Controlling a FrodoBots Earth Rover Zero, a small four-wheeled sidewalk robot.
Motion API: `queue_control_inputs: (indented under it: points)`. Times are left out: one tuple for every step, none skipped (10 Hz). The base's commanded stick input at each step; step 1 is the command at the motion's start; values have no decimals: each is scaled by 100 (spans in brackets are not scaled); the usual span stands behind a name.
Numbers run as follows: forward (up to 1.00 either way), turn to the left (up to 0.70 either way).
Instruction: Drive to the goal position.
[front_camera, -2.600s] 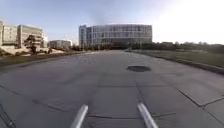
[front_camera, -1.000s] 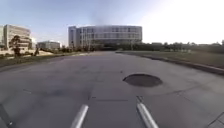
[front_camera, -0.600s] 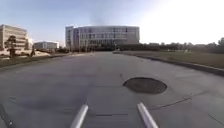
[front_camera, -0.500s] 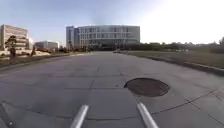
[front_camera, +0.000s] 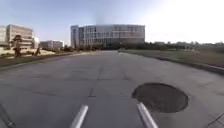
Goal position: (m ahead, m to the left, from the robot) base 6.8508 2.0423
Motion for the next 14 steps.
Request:
queue_control_inputs:
  points:
    - [70, 14]
    - [70, 13]
    - [70, 3]
    - [70, 0]
    - [70, 0]
    - [70, 0]
    - [70, 0]
    - [70, 0]
    - [70, -14]
    - [70, -14]
    - [70, -14]
    - [70, -14]
    - [70, -14]
    - [70, -14]
